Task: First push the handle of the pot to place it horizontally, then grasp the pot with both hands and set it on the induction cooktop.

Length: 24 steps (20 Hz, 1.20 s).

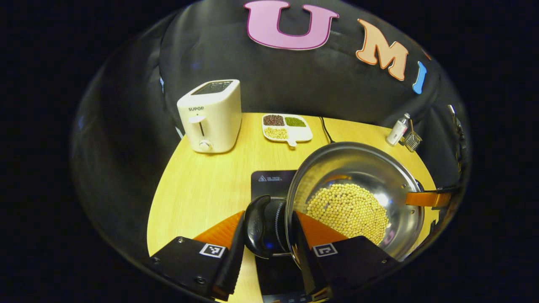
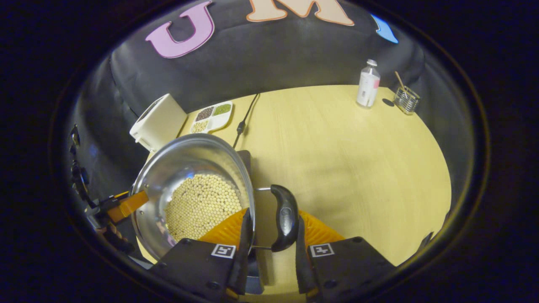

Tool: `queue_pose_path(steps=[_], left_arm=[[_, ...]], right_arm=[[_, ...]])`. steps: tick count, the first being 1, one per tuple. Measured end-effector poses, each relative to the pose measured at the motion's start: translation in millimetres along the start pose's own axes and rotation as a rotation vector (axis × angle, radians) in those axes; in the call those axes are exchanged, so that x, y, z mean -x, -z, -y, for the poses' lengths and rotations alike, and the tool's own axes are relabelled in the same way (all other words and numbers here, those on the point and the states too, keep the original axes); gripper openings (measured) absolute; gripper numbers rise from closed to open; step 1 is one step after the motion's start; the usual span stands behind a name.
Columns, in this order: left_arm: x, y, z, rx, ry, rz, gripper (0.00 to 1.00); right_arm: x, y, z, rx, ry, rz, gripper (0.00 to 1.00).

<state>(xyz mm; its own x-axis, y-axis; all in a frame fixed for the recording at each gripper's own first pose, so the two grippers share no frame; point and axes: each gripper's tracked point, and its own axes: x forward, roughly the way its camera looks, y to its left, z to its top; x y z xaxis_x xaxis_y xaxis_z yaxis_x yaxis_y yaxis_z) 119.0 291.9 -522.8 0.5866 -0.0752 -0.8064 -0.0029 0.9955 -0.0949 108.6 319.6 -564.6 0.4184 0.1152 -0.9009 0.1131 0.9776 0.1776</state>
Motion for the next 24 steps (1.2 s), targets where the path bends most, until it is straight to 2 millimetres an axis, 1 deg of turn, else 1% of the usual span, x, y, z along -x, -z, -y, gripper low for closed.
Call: queue_pose_path(steps=[1, 2, 4, 5, 6, 8, 9, 10, 11, 12, 13, 14, 15, 16, 18, 19, 21, 22, 24], left_arm=[[2.9, -3.3, -2.0, -0.009, 0.000, 0.016, 0.62], [2.3, -5.4, -2.7, -0.012, 0.005, 0.029, 0.61], [5.0, -5.4, -2.4, -0.011, 0.019, 0.044, 0.61], [3.2, -4.7, -3.4, -0.006, 0.025, 0.047, 0.62], [3.4, -3.5, -3.6, 0.003, 0.028, 0.048, 0.62], [4.9, -3.2, -4.5, 0.039, 0.027, 0.057, 0.62], [4.6, -1.0, -4.1, 0.056, 0.025, 0.058, 0.64], [5.3, -1.1, -3.9, 0.068, 0.020, 0.062, 0.62], [2.2, 5.6, -0.8, 0.079, 0.023, 0.034, 0.64], [2.8, 18.4, 4.5, 0.090, 0.023, -0.031, 0.65], [8.8, 24.6, 5.7, 0.095, 0.011, -0.036, 0.75], [13.7, 20.2, 3.4, 0.101, -0.003, -0.014, 0.84], [20.2, 11.7, 6.1, 0.106, -0.009, 0.020, 0.80], [26.9, 4.1, 6.7, 0.102, -0.022, 0.050, 0.81], [41.4, -4.3, 6.1, 0.066, -0.068, 0.079, 0.84], [49.0, -10.4, 7.4, 0.052, -0.091, 0.093, 0.84], [66.8, -21.0, 16.0, 0.045, -0.123, 0.134, 0.85], [74.0, -24.7, 23.2, 0.047, -0.131, 0.150, 0.84], [89.7, -28.7, 44.9, 0.049, -0.138, 0.176, 0.85]], right_arm=[[-0.1, 1.2, -4.9, 0.001, 0.006, 0.001, 0.43], [-0.5, 1.8, -7.8, -0.002, 0.011, 0.004, 0.49], [0.0, 3.8, -11.4, -0.006, 0.016, 0.003, 0.49], [0.3, 4.2, -11.7, -0.006, 0.017, 0.002, 0.49], [-0.7, 4.2, -12.0, -0.004, 0.017, 0.000, 0.44], [-1.4, 3.0, -11.9, 0.003, 0.011, 0.006, 0.44], [-2.9, 1.5, -11.6, 0.003, 0.005, 0.008, 0.44], [-3.2, 0.9, -11.3, 0.000, -0.004, 0.005, 0.44], [-3.8, -0.5, -11.0, -0.005, -0.014, -0.001, 0.48], [-3.7, -1.1, -11.8, -0.010, -0.023, -0.007, 0.51], [-2.2, -5.1, -10.0, -0.014, -0.028, 0.005, 0.52], [1.4, -8.1, -8.0, -0.014, -0.032, 0.018, 0.56], [4.2, -9.4, -7.1, -0.011, -0.040, 0.025, 0.60], [7.4, -11.3, -5.2, -0.003, -0.049, 0.037, 0.75], [13.6, -15.8, 0.3, 0.016, -0.067, 0.061, 0.84], [18.0, -18.2, 3.0, 0.021, -0.081, 0.075, 0.87], [29.3, -24.9, 8.8, 0.018, -0.119, 0.101, 0.95], [36.4, -29.0, 12.4, 0.016, -0.140, 0.118, 0.94], [55.2, -38.5, 26.9, 0.025, -0.169, 0.163, 0.94]])
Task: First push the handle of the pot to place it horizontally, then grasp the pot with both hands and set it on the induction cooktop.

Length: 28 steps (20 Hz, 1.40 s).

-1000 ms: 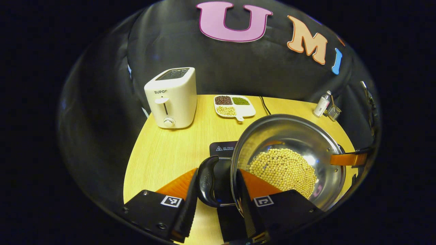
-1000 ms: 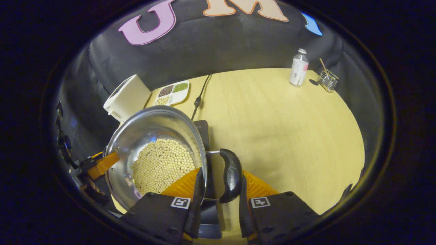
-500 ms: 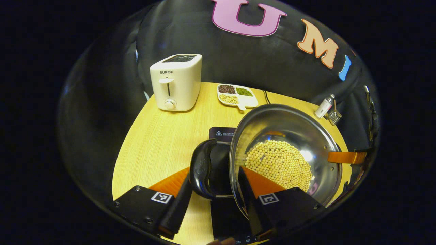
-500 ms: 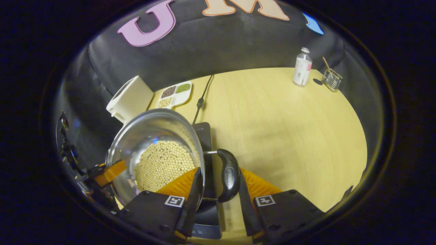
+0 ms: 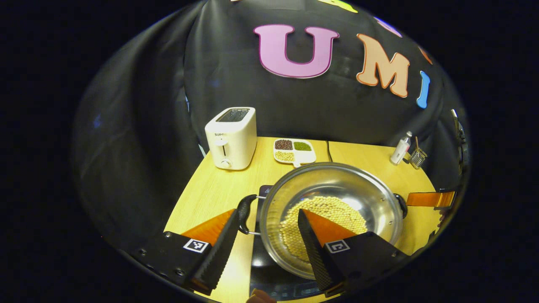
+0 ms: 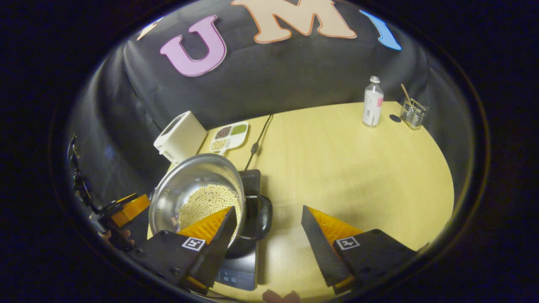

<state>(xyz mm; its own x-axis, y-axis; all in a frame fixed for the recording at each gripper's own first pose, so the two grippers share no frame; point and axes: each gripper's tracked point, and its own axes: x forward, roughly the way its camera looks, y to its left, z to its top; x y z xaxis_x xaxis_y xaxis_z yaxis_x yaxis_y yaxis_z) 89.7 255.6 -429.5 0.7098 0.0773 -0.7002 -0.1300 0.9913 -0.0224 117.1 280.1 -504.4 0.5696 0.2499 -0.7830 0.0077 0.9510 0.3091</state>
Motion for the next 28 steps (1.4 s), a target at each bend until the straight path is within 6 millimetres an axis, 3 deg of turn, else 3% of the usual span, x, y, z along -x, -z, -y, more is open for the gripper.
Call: queue_pose_path(steps=[3, 7, 9, 12, 16, 20, 25, 28], left_arm=[[17.1, -9.1, 32.4, 0.004, -0.020, 0.033, 0.87], [49.4, -34.2, 99.0, 0.043, -0.029, 0.120, 0.96], [68.6, -44.7, 129.9, 0.044, -0.034, 0.159, 0.96], [105.8, -73.3, 170.4, -0.008, -0.036, 0.252, 0.96], [144.0, -122.2, 211.9, -0.078, -0.013, 0.379, 0.95], [191.2, -163.0, 246.1, -0.026, 0.045, 0.501, 0.93], [255.5, -191.8, 242.3, 0.021, 0.057, 0.634, 0.94], [288.6, -190.0, 232.8, 0.070, 0.066, 0.669, 0.92]], right_arm=[[31.5, -18.5, 27.2, 0.013, -0.032, 0.067, 0.94], [77.8, -46.6, 75.2, 0.090, -0.037, 0.185, 0.99], [99.9, -62.1, 98.9, 0.134, -0.033, 0.253, 0.94], [135.8, -81.0, 125.5, 0.154, -0.024, 0.330, 0.96], [190.1, -118.7, 143.5, 0.149, -0.013, 0.452, 0.93], [242.9, -150.0, 140.2, 0.147, -0.013, 0.558, 0.96], [320.1, -171.2, 112.1, 0.196, 0.002, 0.698, 0.95], [356.3, -164.8, 89.1, 0.256, 0.019, 0.736, 0.93]])
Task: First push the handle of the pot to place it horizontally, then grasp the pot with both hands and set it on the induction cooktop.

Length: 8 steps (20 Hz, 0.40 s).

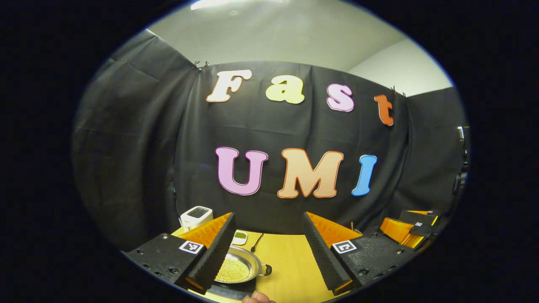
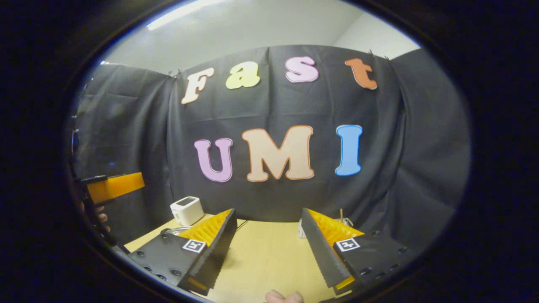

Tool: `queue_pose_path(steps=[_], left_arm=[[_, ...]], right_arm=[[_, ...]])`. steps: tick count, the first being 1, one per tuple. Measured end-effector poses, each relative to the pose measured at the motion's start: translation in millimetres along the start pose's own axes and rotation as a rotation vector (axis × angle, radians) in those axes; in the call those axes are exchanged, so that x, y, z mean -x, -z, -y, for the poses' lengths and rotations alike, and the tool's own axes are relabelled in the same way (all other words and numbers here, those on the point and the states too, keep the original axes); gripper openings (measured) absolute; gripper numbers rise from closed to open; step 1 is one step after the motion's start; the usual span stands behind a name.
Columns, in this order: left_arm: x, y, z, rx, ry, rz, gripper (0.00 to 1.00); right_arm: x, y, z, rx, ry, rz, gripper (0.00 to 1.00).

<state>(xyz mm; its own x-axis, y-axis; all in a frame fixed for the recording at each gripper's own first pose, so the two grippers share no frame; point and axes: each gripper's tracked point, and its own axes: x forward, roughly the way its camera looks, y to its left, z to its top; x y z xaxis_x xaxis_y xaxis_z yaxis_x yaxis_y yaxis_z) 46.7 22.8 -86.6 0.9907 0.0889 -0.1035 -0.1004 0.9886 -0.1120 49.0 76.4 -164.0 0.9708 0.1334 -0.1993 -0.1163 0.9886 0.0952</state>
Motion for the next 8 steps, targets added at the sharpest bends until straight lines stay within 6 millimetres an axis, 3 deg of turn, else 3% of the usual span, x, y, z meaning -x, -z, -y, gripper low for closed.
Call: queue_pose_path(steps=[2, 4, 5, 8], left_arm=[[20.5, -15.9, -11.8, -0.017, -0.009, 0.052, 0.92], [44.2, -16.4, -20.2, -0.065, -0.004, 0.059, 0.92], [53.9, -16.1, -21.5, -0.077, -0.002, 0.061, 0.95], [76.1, -14.9, -20.4, -0.056, 0.003, 0.050, 0.92]], right_arm=[[18.8, -14.5, -11.4, 0.009, 0.014, 0.020, 0.94], [44.0, -26.0, -11.9, 0.021, 0.050, 0.049, 0.98], [55.9, -32.4, -11.8, 0.040, 0.067, 0.070, 0.94], [82.7, -38.4, -11.5, 0.081, 0.097, 0.087, 0.94]])
